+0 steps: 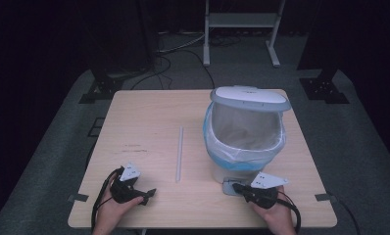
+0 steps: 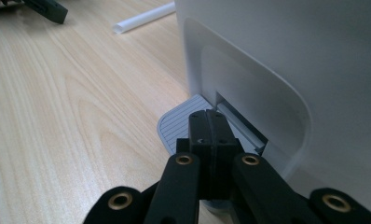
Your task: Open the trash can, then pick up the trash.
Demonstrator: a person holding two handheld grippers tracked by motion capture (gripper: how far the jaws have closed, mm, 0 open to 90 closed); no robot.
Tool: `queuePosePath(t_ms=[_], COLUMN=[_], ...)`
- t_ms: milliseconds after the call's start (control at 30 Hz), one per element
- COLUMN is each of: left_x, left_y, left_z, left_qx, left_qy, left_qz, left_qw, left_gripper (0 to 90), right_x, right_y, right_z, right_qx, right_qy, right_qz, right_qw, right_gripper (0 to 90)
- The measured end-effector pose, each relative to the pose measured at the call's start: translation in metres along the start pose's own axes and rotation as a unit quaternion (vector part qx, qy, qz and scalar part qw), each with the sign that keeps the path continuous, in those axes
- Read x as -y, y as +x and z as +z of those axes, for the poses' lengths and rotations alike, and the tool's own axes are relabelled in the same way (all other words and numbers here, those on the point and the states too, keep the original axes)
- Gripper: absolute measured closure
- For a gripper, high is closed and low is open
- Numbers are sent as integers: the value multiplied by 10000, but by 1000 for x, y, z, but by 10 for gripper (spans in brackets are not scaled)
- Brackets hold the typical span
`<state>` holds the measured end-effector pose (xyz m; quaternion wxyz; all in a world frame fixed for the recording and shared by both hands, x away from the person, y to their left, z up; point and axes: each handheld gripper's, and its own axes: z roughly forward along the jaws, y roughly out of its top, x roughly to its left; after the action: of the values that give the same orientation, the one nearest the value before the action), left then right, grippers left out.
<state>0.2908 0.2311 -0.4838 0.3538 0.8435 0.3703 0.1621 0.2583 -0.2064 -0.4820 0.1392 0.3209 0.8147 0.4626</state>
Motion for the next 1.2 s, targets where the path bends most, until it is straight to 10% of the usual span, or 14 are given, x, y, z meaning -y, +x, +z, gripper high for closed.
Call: queuePosePath(t_ms=[1200], left_x=[-28], left_y=[-12], left_z=[-3], left_qx=[220], left_qy=[-358], left_qz=[-2], left_qw=[9991], left_gripper=[3], right_x=[-1], right_y=[2], right_z=[3], right_qx=[102], right_qy=[176], right_qz=[-60], right_qw=[9998], right_gripper=[900])
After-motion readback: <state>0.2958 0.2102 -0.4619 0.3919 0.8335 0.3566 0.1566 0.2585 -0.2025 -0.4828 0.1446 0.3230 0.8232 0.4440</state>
